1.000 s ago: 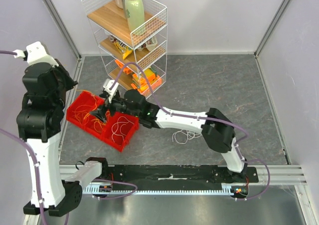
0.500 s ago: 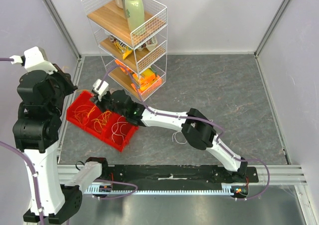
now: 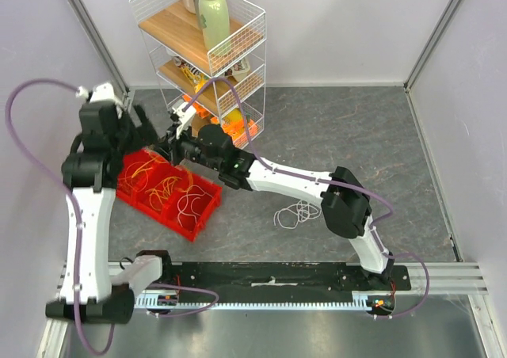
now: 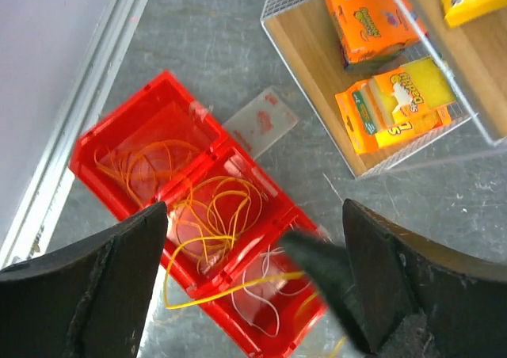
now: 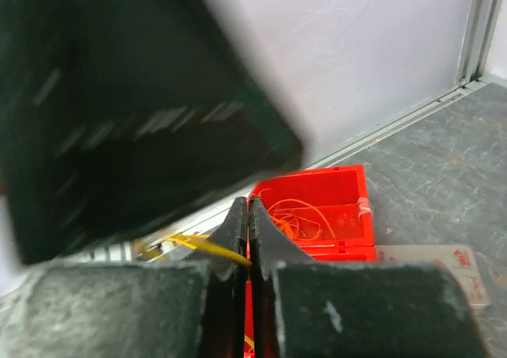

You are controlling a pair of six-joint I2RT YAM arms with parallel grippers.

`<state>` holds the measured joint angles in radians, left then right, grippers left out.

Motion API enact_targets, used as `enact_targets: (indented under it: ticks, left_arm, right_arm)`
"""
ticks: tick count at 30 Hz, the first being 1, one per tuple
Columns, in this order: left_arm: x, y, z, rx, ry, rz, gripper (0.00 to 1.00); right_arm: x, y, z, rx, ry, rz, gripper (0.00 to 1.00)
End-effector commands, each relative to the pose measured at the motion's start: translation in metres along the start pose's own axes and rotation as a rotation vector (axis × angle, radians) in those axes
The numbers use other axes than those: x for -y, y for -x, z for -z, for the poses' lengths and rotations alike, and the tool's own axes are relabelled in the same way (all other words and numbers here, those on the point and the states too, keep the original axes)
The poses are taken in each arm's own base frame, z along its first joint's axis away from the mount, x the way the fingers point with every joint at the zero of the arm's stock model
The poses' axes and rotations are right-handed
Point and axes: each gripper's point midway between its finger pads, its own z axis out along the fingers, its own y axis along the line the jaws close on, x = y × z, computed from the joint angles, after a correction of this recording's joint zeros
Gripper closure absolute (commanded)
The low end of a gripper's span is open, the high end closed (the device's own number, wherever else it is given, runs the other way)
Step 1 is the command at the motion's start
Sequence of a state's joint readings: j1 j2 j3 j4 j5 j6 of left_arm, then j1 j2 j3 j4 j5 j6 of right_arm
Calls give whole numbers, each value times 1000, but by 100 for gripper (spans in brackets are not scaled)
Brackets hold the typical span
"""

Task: Untangle the cables

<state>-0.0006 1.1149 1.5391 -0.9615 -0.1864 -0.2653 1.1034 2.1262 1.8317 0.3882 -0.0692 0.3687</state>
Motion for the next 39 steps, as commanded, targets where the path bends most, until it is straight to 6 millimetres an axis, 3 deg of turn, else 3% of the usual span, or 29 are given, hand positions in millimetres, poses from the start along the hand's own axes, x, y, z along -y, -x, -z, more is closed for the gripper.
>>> enact_targets:
  ticks: [1, 6, 8, 11, 15, 20, 22, 26, 29, 31, 34, 35, 39]
  left_arm:
    - [-15, -20, 43, 121, -31, 141, 5]
    - [-22, -71, 41, 130, -43, 311, 6]
    - [-26, -86, 33, 96, -9, 364, 12]
    - [-32, -82, 36, 135, 21, 418, 17]
    - [-1, -61, 57, 203, -190, 363, 8]
    - [55, -58, 85, 117, -514, 308, 8]
    - [66, -57, 99, 125, -602, 285, 10]
    - [68, -47, 128, 219, -665, 215, 13]
    - [70, -46, 134, 250, -691, 166, 14]
    - [88, -52, 136, 228, -821, 114, 12]
    - [124, -79, 136, 72, -1110, 104, 11]
    - [130, -93, 127, -1, -1172, 121, 7]
    - [142, -120, 119, -34, -1246, 71, 7]
  right_arm:
    - [-8, 35, 16, 44, 49, -138, 100]
    - [0, 35, 19, 22, 58, -224, 100]
    - [0, 37, 22, 16, 59, -235, 100]
    - [1, 44, 35, 2, 40, -245, 100]
    - [-1, 46, 54, -54, 13, -223, 100]
    - [7, 30, 72, -167, -35, -161, 100]
    - [10, 21, 83, -214, -51, -131, 100]
    - [28, 1, 121, -324, -144, -72, 100]
    - [42, -10, 153, -394, -226, -10, 100]
    - [48, -25, 177, -466, -253, 25, 100]
    - [56, -40, 210, -531, -299, 67, 100]
    - [59, -46, 221, -559, -314, 72, 100]
    - [57, -44, 249, -592, -306, 41, 100]
